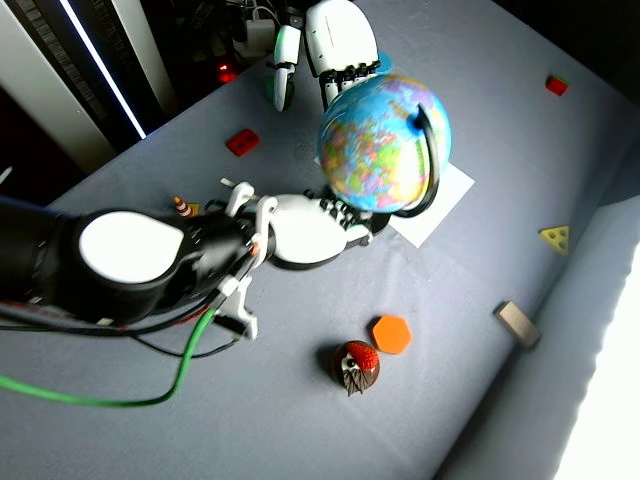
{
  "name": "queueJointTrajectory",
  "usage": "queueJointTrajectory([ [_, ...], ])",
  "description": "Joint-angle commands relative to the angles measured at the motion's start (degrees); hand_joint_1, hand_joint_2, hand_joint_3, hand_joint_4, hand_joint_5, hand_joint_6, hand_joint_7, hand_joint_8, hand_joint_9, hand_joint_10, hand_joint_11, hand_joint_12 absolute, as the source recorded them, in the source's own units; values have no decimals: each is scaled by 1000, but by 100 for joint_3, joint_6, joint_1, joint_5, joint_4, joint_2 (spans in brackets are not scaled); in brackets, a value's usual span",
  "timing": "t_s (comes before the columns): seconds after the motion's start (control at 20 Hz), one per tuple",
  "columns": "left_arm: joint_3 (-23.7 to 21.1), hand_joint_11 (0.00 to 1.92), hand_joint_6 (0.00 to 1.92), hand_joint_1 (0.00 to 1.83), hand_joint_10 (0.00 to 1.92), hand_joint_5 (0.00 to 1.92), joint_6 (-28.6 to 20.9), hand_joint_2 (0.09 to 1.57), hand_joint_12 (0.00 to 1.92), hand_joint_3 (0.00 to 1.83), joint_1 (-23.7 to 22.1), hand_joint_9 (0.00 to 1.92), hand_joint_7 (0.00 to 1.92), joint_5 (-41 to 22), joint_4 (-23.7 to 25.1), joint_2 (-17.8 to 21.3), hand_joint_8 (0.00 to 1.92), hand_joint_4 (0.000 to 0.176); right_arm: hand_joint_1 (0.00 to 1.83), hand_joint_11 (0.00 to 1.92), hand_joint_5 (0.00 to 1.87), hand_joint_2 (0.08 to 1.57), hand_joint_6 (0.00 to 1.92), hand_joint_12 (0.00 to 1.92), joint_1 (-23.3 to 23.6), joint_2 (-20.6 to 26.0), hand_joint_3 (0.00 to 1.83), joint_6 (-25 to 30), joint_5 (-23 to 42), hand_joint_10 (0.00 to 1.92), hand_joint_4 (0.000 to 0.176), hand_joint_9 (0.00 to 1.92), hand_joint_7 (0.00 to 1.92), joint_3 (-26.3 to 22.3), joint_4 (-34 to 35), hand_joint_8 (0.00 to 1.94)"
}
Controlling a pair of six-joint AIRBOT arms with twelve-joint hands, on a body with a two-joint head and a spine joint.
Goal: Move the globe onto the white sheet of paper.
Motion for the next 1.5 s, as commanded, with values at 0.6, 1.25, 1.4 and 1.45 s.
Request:
queueJointTrajectory([
  [0.6, -35, 4, 6, 0, 0, 58, -79, 1233, 2, 2, 143, 0, 9, -556, 225, -10, 1, 43, 0, 0, 152, 1145, 3, 432, 282, -693, 0, 204, -192, 1, 0, 219, 181, 267, -344, 0],
  [1.25, -138, 2, 0, 0, 0, 41, -145, 1231, 2, 0, 194, 0, 10, -649, 208, 48, 1, 44, 0, 0, 148, 1144, 2, 430, 383, -364, 0, 482, -127, 1, 0, 219, 180, -40, -373, 0],
  [1.4, -254, 0, 1, 0, 0, 42, -182, 1229, 1, 0, 186, 0, 8, -649, 156, 156, 0, 43, 0, 0, 151, 1144, 2, 458, 471, -105, 0, 426, -2, 3, 0, 225, 181, -237, -147, 0],
  [1.45, -322, 0, 2, 0, 0, 45, -146, 1228, 1, 0, 181, 0, 8, -649, 67, 200, 0, 43, 0, 0, 150, 1144, 2, 459, 476, -79, 0, 395, -28, 3, 0, 226, 182, -264, -147, 1],
])
